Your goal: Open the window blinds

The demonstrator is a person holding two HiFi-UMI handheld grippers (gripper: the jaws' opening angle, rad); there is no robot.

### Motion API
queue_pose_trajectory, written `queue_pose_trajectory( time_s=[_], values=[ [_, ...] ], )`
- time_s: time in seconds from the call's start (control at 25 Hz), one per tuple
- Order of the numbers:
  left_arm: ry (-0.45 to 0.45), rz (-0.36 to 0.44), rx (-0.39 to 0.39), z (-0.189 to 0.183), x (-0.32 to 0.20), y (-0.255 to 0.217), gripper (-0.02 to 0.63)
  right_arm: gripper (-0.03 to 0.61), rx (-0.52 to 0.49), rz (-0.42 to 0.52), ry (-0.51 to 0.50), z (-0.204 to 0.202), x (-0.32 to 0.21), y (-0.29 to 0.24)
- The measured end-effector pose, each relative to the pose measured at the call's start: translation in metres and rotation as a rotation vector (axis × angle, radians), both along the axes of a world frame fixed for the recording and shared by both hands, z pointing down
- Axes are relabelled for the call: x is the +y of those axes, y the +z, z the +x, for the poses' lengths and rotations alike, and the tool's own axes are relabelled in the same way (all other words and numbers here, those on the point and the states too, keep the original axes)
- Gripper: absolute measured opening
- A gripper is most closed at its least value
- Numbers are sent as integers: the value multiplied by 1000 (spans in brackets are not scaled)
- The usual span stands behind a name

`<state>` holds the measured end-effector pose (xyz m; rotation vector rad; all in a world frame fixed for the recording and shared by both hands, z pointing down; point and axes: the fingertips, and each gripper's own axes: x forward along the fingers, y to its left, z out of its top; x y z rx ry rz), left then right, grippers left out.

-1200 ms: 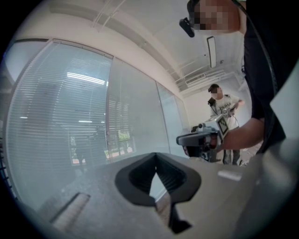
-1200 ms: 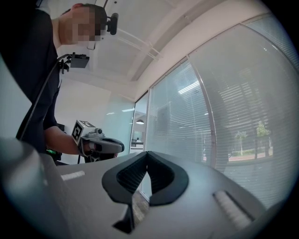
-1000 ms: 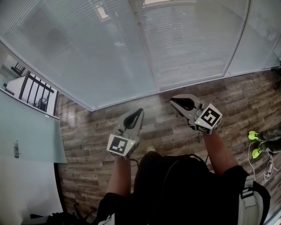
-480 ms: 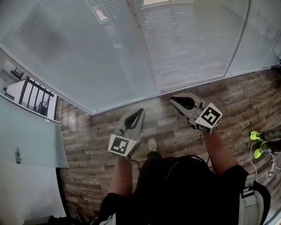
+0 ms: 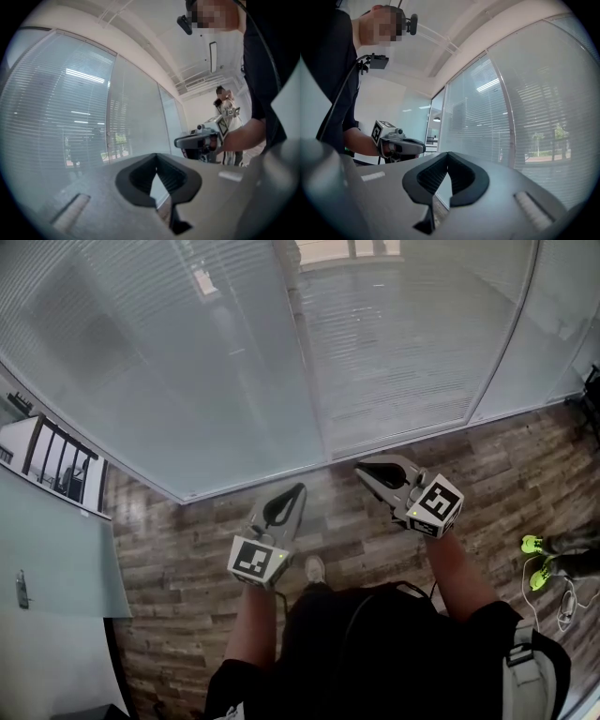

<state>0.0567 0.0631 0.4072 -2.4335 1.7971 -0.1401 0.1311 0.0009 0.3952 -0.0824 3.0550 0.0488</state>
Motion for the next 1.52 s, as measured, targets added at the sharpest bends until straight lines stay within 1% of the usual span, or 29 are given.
queue_pose_trajectory(
  time_s=[0.12,0.24,0.32,0.52,0.64,0.88,1.0,1.16,1.24,1.36,1.52],
  values=[
    [14,52,0,-20,-12,-2,3,5,10,23,1,-21,-7,-3],
    [35,53,9,-38,-22,-4,3,5,1,39,14,-40,-13,-12],
    [56,46,13,-45,-30,-7,4,5,19,50,24,-50,-17,-16],
    [111,89,-7,-62,-49,-14,3,5,32,51,59,-74,-28,-18],
    [129,83,0,-72,-57,-16,4,5,23,60,63,-89,-34,-21],
    [141,64,14,-101,-68,-7,3,5,39,49,85,-120,-49,-19],
    [149,78,8,-114,-75,-10,4,5,45,45,102,-131,-57,-16],
    [184,55,30,-125,-86,-10,3,5,56,35,127,-146,-68,-12],
    [201,54,16,-129,-91,-6,3,5,58,33,139,-151,-73,-10],
    [226,33,23,-132,-97,-5,3,5,49,35,147,-158,-78,-10],
    [235,66,30,-148,-102,1,3,5,64,26,163,-168,-82,-5]
  ],
)
